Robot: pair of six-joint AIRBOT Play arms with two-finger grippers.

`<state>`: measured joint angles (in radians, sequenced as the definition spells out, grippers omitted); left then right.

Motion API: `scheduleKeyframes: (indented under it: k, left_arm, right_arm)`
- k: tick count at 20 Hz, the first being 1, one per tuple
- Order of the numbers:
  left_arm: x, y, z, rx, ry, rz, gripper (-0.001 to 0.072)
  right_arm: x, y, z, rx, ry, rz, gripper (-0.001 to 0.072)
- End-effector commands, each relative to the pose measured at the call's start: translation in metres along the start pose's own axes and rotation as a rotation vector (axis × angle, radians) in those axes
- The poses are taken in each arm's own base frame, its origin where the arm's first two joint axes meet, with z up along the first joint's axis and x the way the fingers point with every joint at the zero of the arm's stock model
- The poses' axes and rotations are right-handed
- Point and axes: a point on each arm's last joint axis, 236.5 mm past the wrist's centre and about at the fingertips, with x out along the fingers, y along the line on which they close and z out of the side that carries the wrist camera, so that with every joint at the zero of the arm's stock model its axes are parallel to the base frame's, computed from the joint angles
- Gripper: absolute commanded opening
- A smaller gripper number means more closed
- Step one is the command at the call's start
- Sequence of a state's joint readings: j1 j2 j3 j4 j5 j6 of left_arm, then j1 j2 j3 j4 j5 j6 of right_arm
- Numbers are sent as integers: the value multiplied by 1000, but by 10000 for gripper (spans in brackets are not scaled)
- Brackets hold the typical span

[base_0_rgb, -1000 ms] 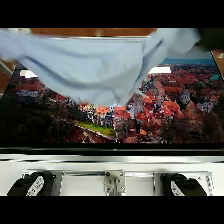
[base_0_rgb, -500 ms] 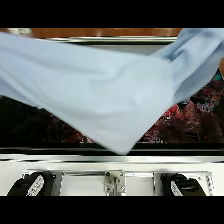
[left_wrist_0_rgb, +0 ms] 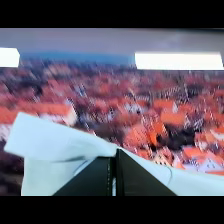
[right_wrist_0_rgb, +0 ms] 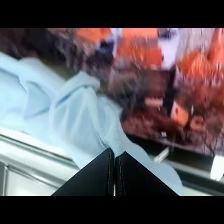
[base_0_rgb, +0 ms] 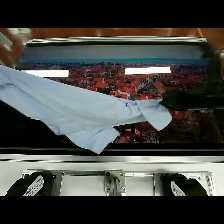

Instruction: Fold the shirts.

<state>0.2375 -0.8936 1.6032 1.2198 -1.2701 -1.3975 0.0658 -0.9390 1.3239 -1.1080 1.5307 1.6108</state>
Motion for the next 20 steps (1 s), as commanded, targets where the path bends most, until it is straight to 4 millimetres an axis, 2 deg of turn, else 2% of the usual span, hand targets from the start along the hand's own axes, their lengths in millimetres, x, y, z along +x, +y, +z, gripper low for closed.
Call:
scheduleKeyframes:
  k: [1,3,6,8,10,11,13,14,18,19,20]
  left_arm:
    - [84,-12,-48,-118,157,-132,36]
    - [138,-28,-77,-136,231,-179,36]
    - [214,-66,-135,-127,376,-243,37]
    - [250,-88,-182,-116,498,-273,37]
    - [269,-99,-226,-127,633,-287,40]
    - [270,-98,-236,-145,683,-285,109]
    - [259,-84,-236,-183,747,-276,617]
    - [250,-73,-229,-211,772,-267,664]
    - [194,-23,-187,-249,743,-230,645]
    - [178,-15,-186,-245,738,-225,644]
    - [160,-10,-193,-247,748,-221,644]
  right_arm:
    - [89,-47,-11,118,125,-20,56]
    - [128,-71,6,168,97,-41,55]
    - [178,-96,28,238,57,-48,55]
    - [202,-100,27,295,84,-20,55]
    - [215,-101,20,330,122,-1,56]
    - [215,-101,19,329,124,-2,56]
    - [211,-99,21,304,117,3,55]
    - [209,-97,20,289,121,5,56]
    - [205,-97,5,244,184,-2,56]
    - [204,-98,0,237,202,-8,56]
    - [204,-101,-2,229,212,-20,56]
